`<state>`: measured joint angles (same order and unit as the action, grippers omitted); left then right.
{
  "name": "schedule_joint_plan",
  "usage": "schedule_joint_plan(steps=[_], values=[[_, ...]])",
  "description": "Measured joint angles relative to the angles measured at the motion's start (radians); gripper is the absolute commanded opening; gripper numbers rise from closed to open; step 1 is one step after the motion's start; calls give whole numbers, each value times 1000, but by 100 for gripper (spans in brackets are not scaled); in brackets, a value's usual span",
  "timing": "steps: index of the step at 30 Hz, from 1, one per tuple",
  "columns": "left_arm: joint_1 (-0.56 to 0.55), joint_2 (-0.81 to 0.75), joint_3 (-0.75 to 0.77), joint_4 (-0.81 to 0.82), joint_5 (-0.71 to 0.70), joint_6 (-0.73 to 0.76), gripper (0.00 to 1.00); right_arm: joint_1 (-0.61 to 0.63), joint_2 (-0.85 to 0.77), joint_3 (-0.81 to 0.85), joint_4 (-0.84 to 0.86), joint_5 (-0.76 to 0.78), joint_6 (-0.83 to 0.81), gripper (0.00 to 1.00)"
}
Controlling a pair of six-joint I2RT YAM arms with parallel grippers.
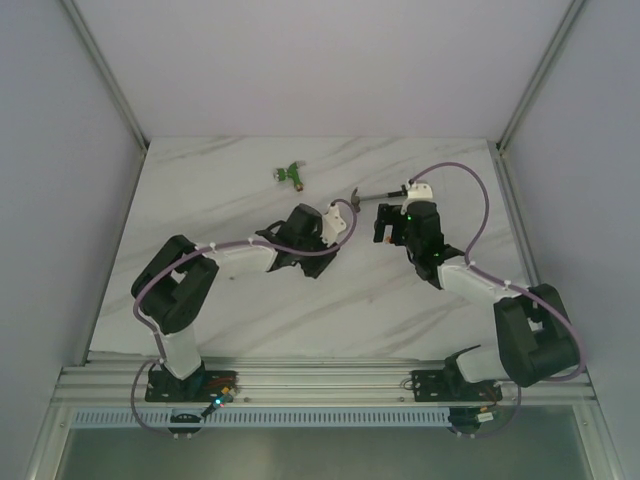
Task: Snap on the fuse box
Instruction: Place the fuse box base at the center of the board.
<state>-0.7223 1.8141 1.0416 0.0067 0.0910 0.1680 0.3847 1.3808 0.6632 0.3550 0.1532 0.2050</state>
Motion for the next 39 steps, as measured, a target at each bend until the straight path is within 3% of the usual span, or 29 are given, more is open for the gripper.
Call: schedule_joint_plan(steps=[9,15,20,30,39], values=[[-27,-8,-40,8,144,86,73,0,1,0,-61,-26,1,100],[-56,-31,-71,8,200,115,100,0,10,1,-92,-30,0,100],[-58,-36,-84,7,200,117,100,0,58,27,-127,-30,1,100],[-36,-129,-184,35,37,57,100,0,149,138,-146,-34,-2,100],[10,-183,-265,107,-23,-6,100,0,257,233,-197,-27,-15,96]])
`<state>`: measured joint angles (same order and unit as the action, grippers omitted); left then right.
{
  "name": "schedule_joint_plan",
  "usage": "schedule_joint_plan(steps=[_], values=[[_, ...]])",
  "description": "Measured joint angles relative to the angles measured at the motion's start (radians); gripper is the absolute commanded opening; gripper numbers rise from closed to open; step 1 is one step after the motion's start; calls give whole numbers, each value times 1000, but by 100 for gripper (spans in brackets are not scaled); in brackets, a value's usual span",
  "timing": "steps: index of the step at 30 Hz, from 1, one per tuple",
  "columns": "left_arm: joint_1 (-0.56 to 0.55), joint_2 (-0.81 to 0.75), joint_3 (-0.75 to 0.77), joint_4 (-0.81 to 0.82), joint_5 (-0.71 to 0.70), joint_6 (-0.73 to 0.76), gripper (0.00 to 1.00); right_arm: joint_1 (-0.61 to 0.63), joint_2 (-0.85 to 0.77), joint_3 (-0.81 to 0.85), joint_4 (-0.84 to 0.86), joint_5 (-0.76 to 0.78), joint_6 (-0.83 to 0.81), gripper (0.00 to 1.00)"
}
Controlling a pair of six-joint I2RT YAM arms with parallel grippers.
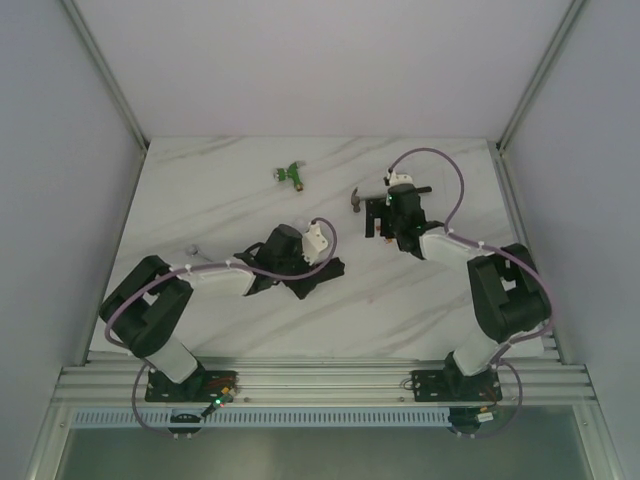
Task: Snap on the fuse box
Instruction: Place the fuse box base at the center of the board.
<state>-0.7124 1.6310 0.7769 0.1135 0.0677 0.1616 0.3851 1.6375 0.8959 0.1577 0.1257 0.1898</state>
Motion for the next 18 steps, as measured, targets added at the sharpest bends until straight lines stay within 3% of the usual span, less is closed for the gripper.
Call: schedule_joint_plan(steps=[13,18], values=[[28,-271,-160,165,54,-140,100,5,200,203,-82,89,1,69],[68,-287,-162,212,35,-226,100,13,268,265,-106,106,9,52]])
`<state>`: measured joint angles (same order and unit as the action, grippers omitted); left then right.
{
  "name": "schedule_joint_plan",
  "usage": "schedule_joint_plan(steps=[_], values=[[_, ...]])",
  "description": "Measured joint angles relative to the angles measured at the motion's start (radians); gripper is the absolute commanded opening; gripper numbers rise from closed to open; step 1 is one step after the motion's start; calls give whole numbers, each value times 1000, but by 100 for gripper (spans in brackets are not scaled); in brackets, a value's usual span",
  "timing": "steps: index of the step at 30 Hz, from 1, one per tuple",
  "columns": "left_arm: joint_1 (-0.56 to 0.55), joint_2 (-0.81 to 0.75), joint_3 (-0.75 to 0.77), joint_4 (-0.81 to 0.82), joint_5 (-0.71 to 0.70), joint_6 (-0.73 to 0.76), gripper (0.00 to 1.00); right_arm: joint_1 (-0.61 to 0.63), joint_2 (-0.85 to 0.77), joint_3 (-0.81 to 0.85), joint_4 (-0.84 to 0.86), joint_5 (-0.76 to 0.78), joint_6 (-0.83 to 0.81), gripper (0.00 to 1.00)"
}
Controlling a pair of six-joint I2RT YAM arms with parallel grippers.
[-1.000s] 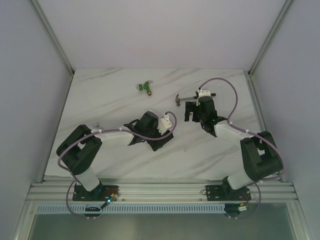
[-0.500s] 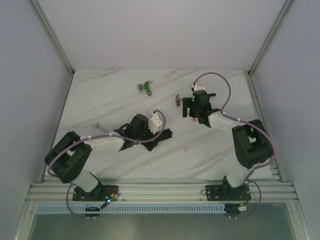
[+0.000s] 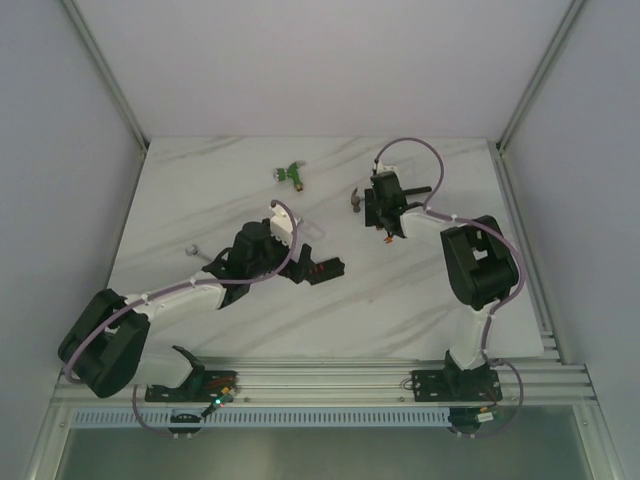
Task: Snap on the fuse box
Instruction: Place the fuse box base at the center of the board, then adjust the fuse at the center of the board.
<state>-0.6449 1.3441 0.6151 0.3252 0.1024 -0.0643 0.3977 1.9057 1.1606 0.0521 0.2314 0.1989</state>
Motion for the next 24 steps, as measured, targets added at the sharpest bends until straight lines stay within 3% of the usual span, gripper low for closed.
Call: schedule_joint_plan(steps=[13,24], values=[[25,7,-16,11,-18,-95,100,21,28,24,-62,2,8,46],[37,12,-16,11,-23,-123,100,26,28,12,-67,-3,-2,33]])
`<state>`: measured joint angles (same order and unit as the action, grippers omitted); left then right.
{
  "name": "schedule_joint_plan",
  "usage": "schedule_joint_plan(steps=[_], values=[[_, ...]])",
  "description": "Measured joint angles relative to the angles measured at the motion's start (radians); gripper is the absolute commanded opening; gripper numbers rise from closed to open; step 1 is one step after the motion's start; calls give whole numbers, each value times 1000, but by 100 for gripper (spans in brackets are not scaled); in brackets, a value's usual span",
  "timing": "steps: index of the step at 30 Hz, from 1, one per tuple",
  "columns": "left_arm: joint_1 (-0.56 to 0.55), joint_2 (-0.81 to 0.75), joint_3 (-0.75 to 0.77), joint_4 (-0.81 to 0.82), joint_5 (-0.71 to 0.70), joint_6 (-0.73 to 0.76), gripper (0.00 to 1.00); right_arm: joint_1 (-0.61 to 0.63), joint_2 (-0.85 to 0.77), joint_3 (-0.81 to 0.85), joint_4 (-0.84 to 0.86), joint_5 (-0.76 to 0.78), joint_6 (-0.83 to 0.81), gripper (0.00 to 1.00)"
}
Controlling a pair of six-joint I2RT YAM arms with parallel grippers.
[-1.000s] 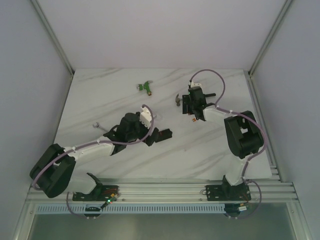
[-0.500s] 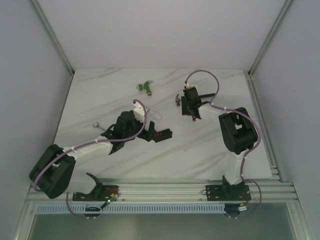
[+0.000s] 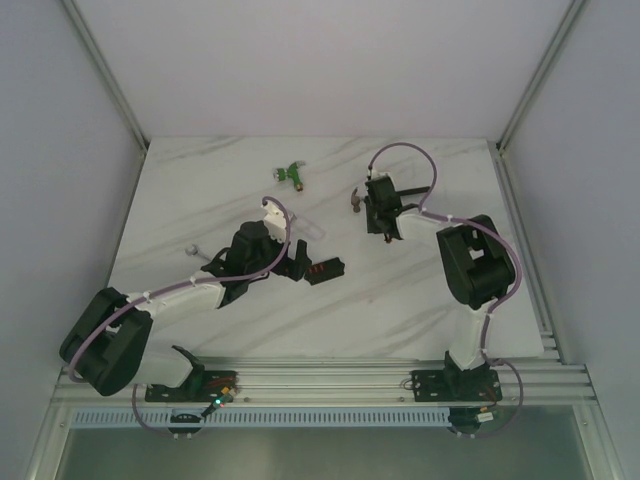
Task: Snap on the fuse box
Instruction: Adjust the fuse at the center of the board.
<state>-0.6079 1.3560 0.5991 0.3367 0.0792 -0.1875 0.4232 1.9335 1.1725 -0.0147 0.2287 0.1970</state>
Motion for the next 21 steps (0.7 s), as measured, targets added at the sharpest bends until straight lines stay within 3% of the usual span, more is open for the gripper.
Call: schedule_joint_plan(steps=[12,21], values=[[0,-2,0,0,1,-8,100,119,-99,-119,-14,-3,-49,33],[0,-8,0,0,3,-14,100,175,-227,-248,-71,-19,-53,47]])
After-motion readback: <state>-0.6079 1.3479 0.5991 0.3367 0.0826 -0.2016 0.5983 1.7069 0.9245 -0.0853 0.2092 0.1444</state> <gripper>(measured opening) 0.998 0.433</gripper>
